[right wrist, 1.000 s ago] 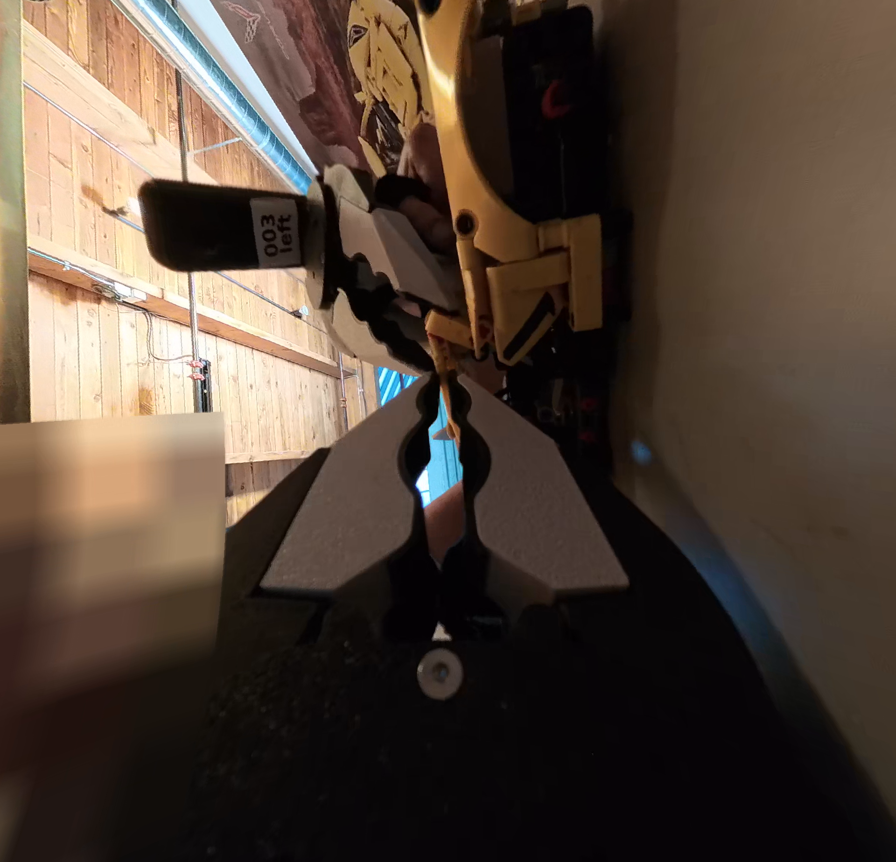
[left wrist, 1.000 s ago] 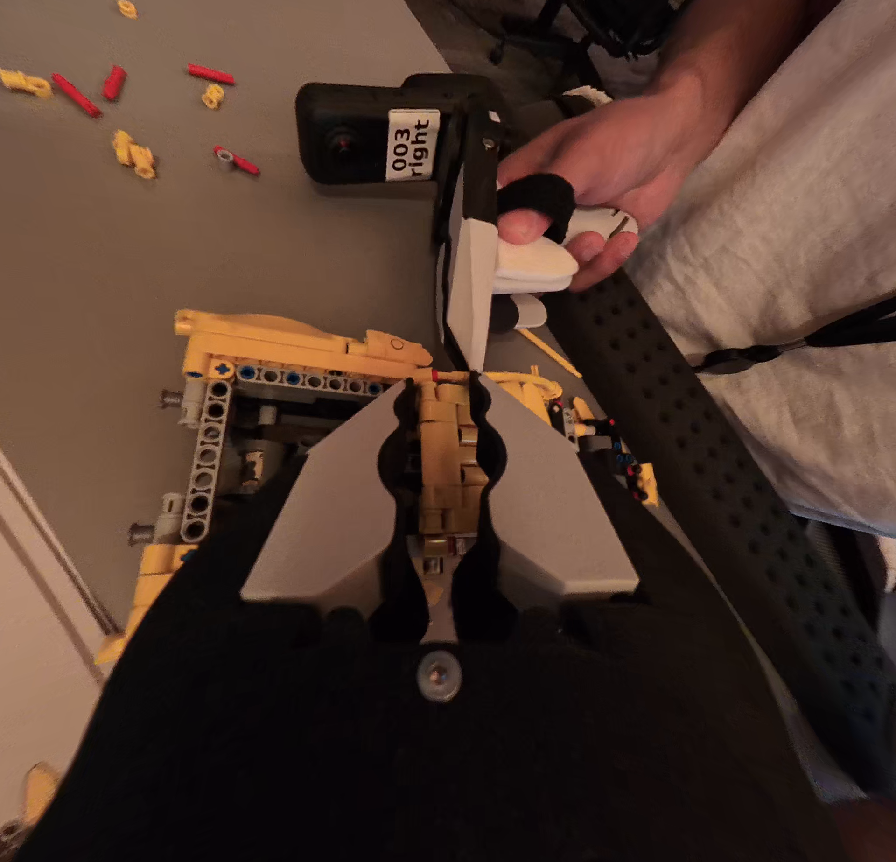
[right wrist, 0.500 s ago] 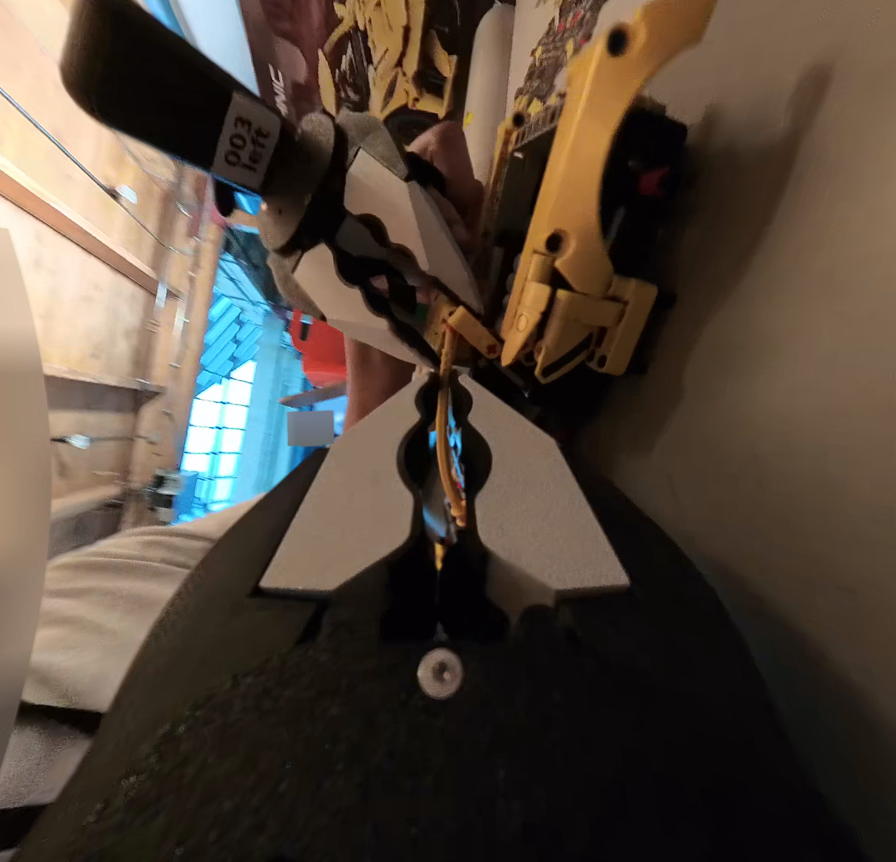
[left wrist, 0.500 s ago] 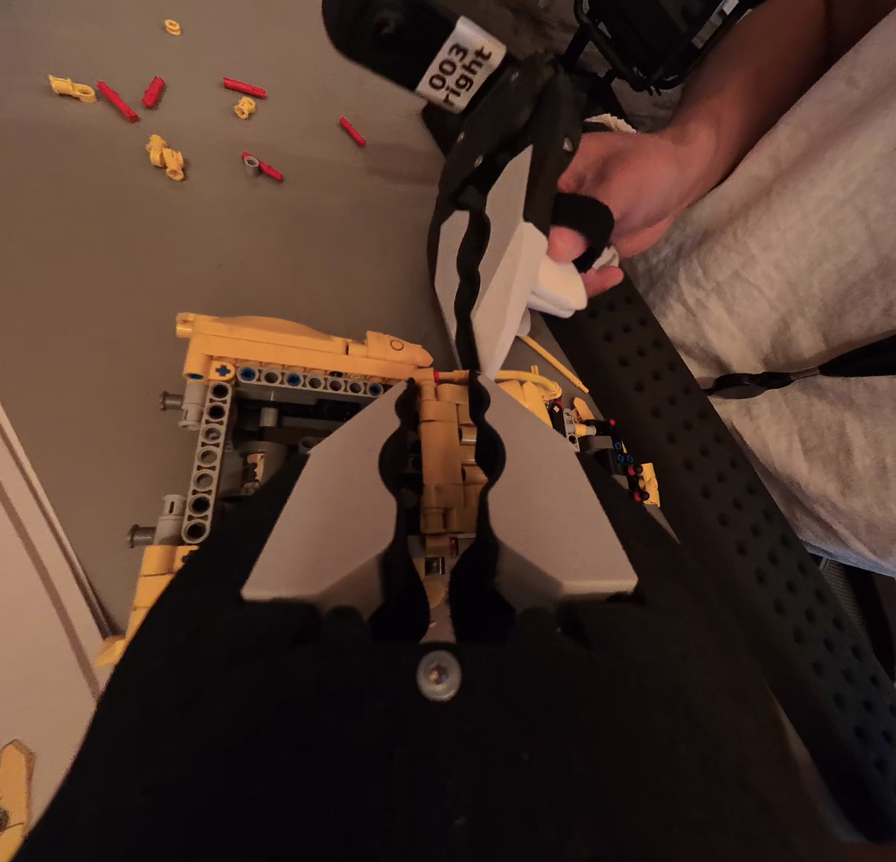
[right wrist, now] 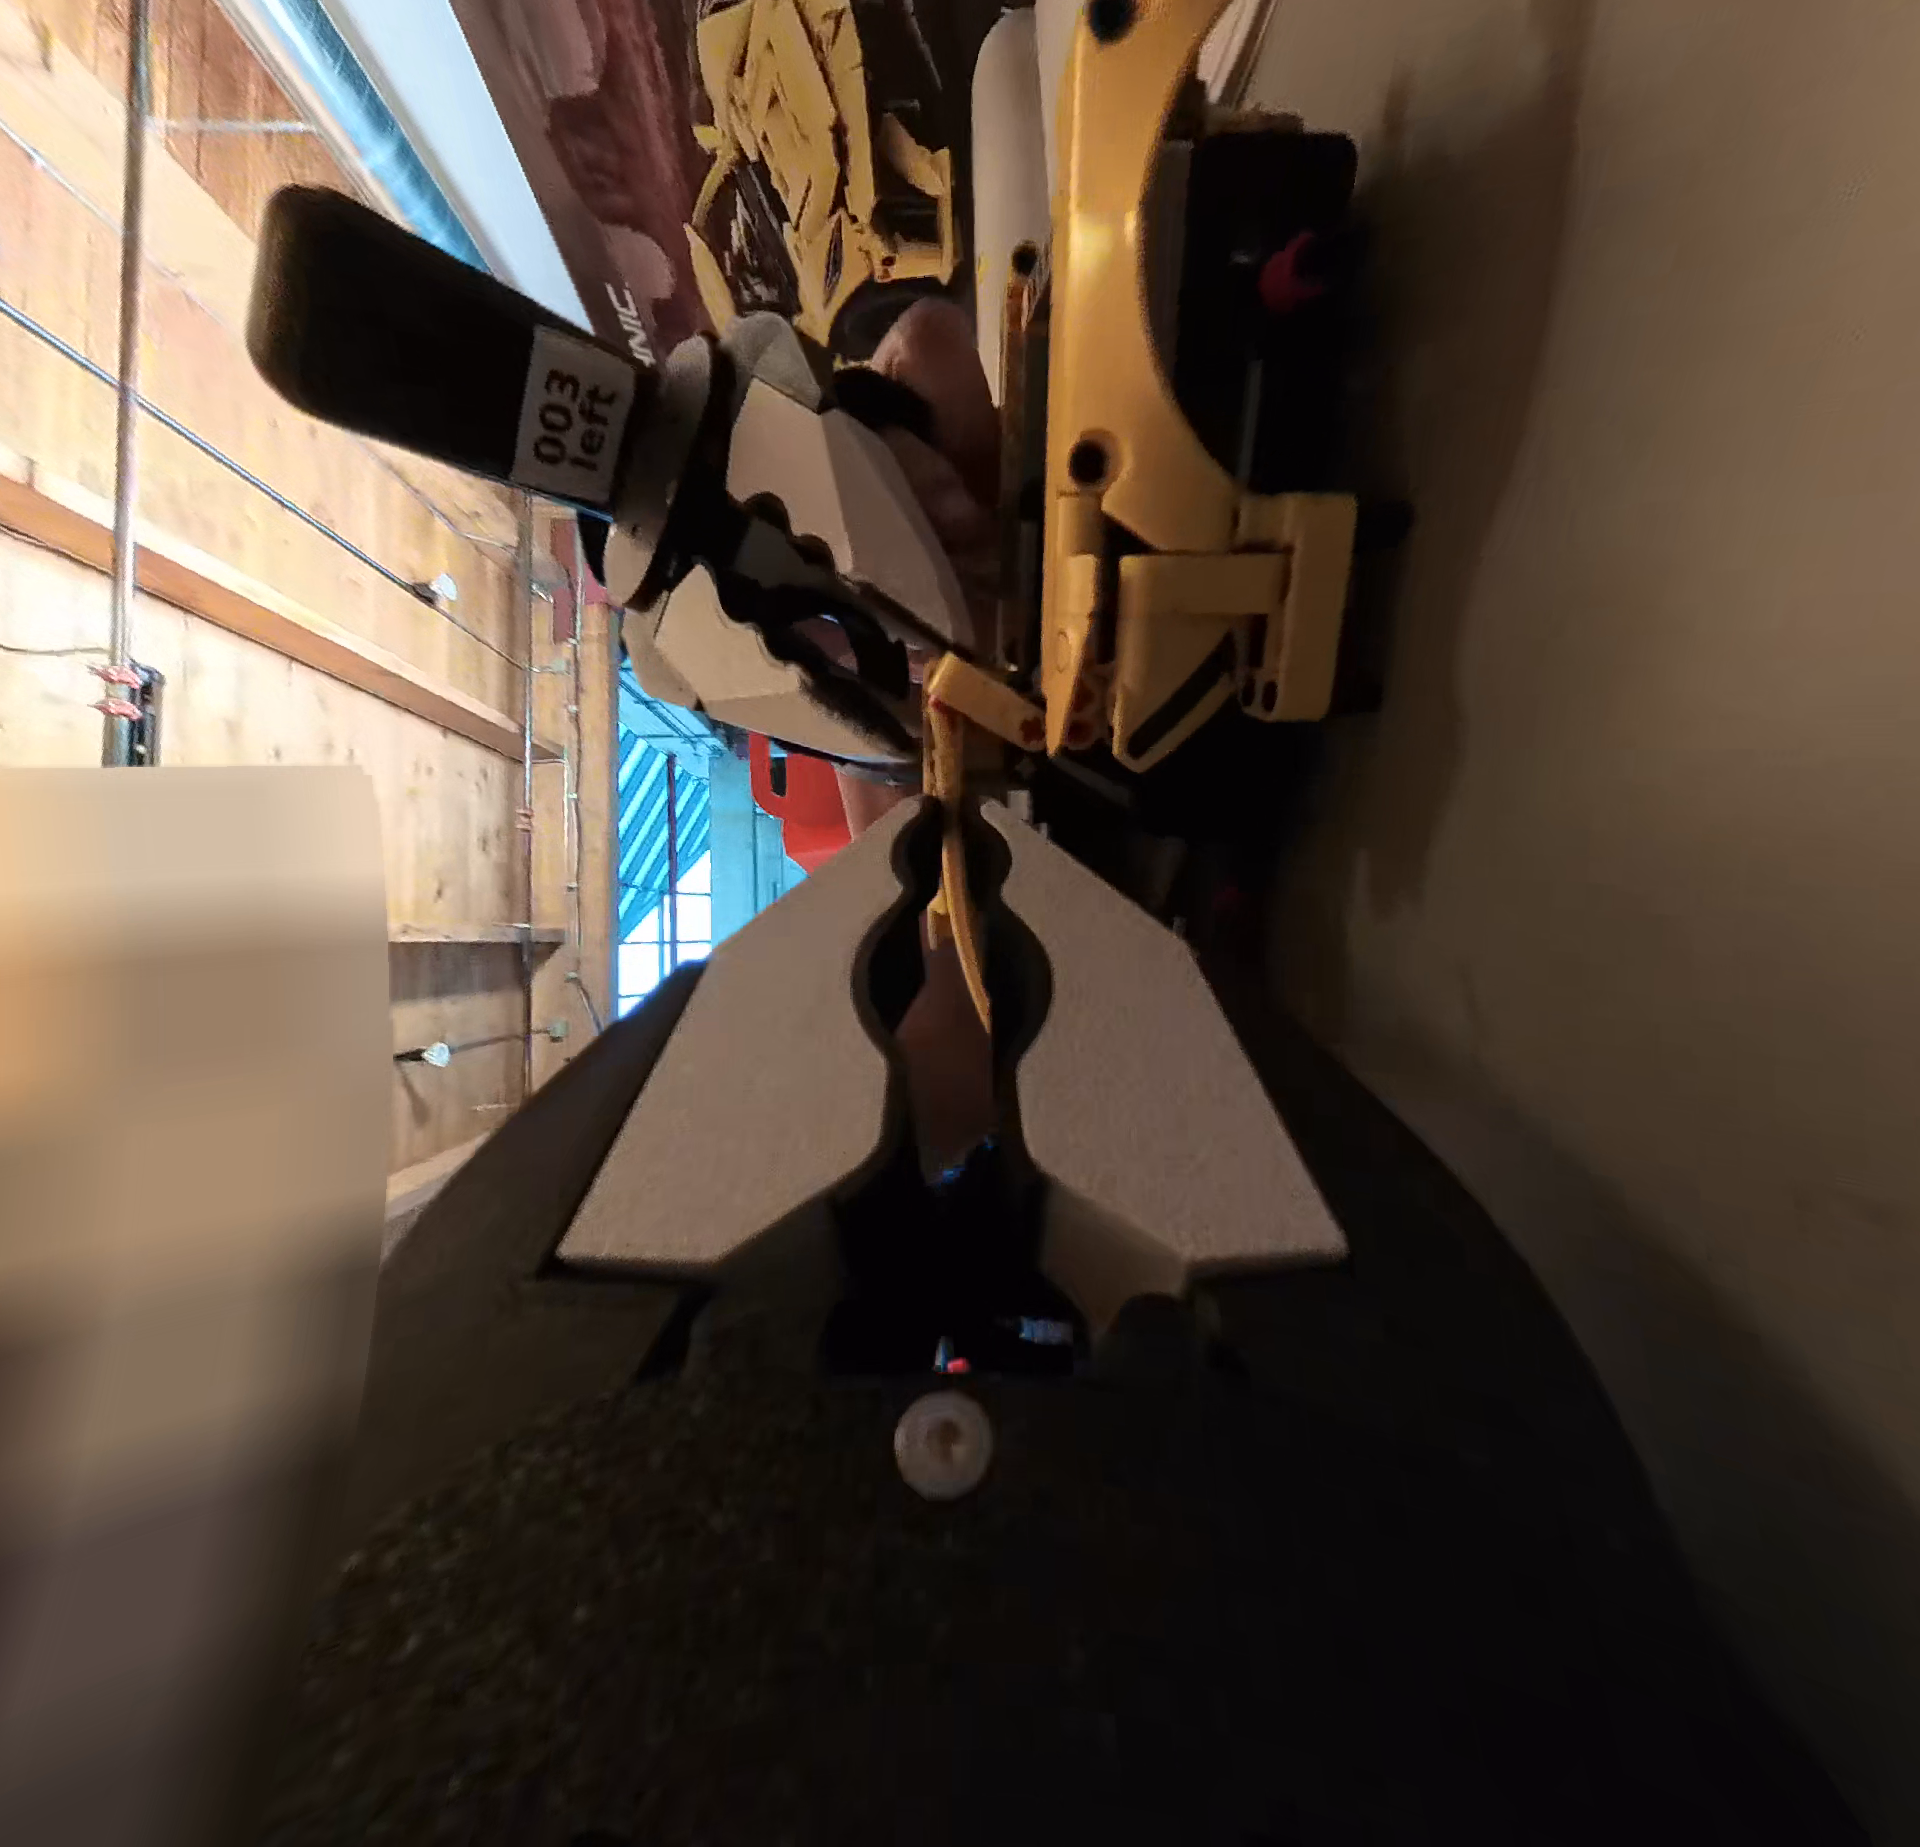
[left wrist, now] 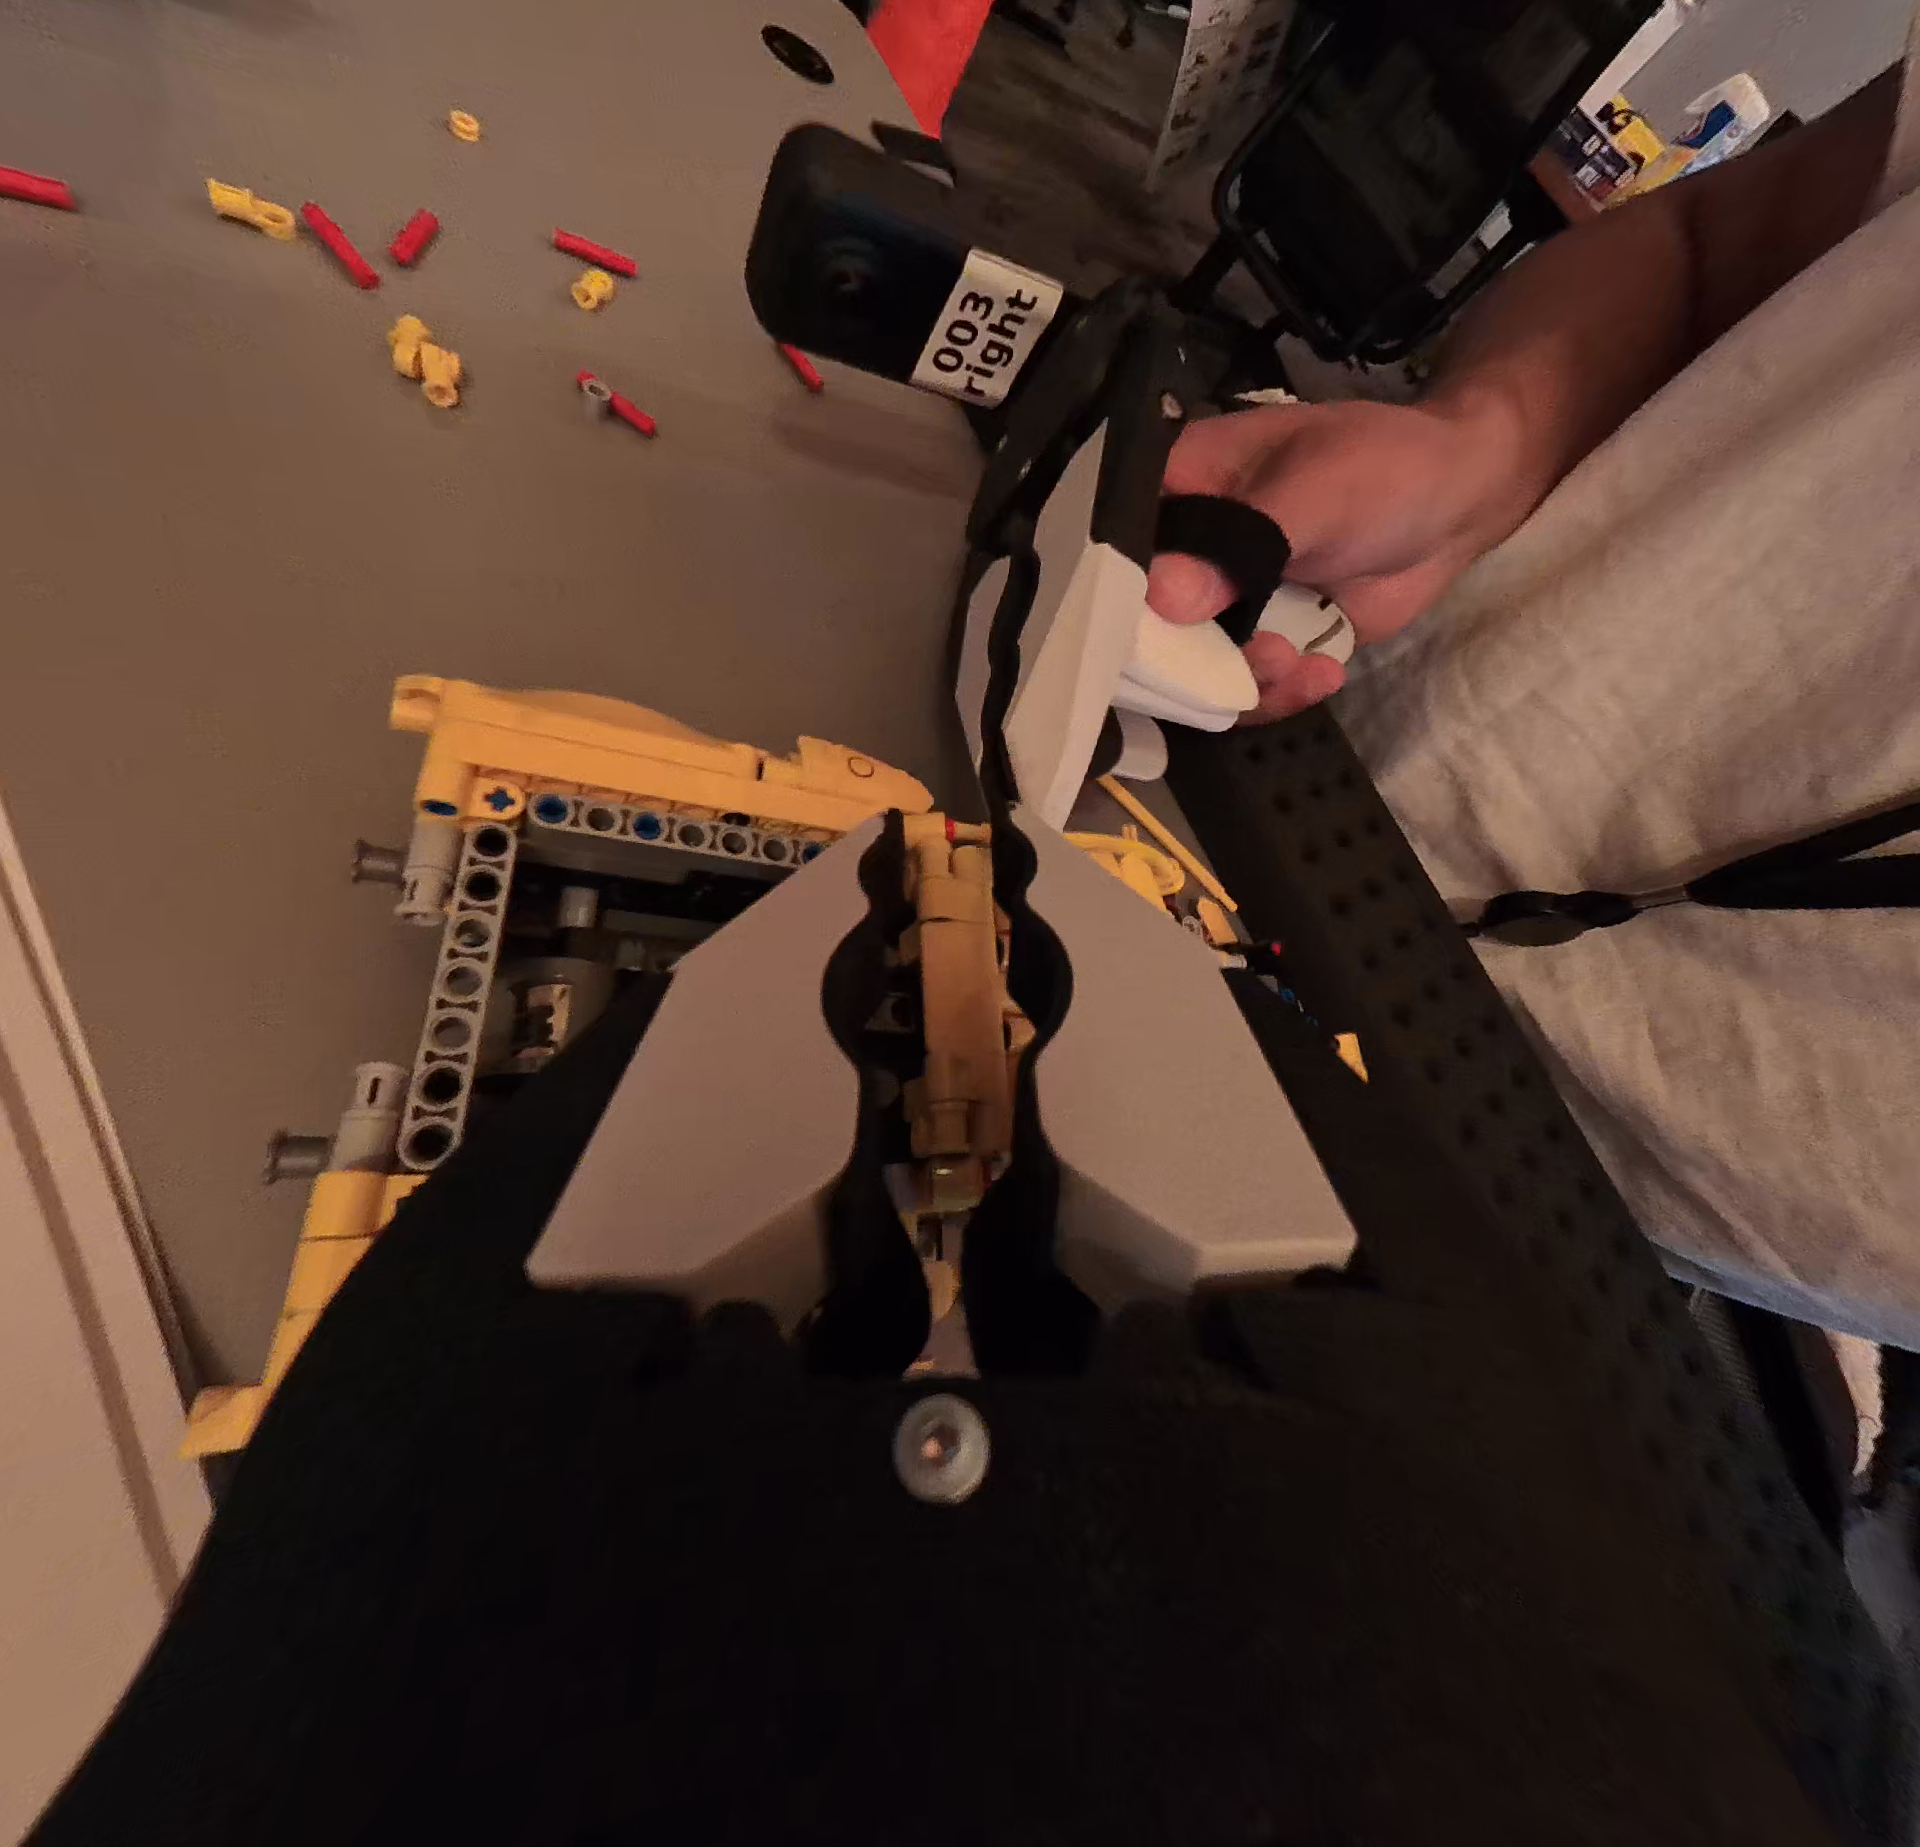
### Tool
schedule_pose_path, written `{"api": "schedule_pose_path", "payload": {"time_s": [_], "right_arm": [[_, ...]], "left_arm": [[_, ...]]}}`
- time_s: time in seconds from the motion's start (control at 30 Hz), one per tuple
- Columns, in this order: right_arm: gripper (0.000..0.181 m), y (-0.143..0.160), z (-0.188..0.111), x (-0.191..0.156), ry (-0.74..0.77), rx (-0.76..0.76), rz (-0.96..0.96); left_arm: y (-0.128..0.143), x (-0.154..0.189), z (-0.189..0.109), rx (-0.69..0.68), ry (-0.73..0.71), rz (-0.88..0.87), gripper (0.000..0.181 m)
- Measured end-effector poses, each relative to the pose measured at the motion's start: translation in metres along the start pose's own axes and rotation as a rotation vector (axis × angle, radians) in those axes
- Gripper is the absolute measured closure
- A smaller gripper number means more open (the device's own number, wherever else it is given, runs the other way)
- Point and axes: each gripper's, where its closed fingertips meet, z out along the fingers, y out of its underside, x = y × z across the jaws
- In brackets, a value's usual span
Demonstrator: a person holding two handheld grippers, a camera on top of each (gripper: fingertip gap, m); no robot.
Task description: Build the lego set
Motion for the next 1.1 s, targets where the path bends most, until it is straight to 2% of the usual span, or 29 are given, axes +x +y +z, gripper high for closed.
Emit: {"api": "schedule_pose_path", "payload": {"time_s": [0.37, 0.5, 0.7, 1.1], "right_arm": [[0.179, 0.004, 0.003, -0.004, -0.025, 0.052, 0.099], [0.180, -0.007, -0.001, -0.006, -0.052, 0.128, 0.120], [0.180, -0.012, -0.004, -0.004, -0.059, 0.136, 0.132], [0.180, -0.016, -0.005, -0.004, -0.069, 0.125, 0.129]], "left_arm": [[-0.004, 0.001, -0.002, 0.071, 0.032, -0.024, 0.175], [-0.009, -0.007, -0.001, 0.077, -0.046, -0.003, 0.175], [-0.009, -0.014, 0.003, -0.006, -0.222, 0.102, 0.175], [-0.009, -0.017, 0.004, -0.104, -0.411, 0.268, 0.175]]}}
